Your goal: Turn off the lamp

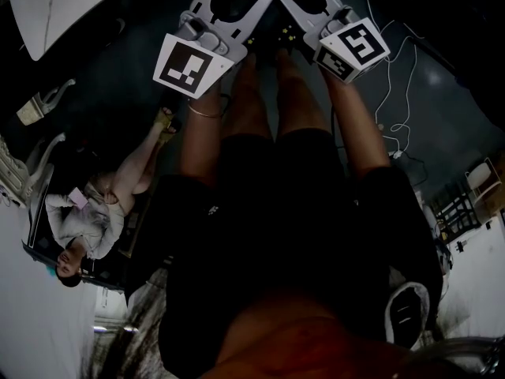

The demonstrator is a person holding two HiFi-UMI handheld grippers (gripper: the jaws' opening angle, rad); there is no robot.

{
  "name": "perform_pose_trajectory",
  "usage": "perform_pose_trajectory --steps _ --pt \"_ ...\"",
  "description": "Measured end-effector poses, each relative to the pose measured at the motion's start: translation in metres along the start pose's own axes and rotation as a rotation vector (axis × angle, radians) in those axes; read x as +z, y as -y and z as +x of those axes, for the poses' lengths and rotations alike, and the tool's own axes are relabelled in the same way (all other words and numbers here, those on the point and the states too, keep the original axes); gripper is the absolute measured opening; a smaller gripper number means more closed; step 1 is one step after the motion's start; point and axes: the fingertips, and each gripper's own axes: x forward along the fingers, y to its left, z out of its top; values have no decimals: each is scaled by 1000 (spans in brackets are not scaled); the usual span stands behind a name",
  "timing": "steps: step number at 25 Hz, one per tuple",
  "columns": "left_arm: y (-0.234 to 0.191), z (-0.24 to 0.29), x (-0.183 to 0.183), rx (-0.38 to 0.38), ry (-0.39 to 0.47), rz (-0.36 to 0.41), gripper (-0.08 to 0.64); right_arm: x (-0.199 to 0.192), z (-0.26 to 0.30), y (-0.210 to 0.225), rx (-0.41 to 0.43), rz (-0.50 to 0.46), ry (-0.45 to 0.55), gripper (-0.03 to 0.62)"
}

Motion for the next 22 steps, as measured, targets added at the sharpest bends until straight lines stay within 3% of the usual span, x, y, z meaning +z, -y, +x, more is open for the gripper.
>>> perform_pose_trajectory --steps 8,16,22 --pt "-10 -11 -18 20 -53 -11 21 6 -6 8 1 54 44 5" --pt "-14 -17 -42 30 -90 -76 23 13 -11 16 -30 104 74 5" --pt "-6 -20 -52 24 -120 -62 23 16 -16 19 -39 138 99 5"
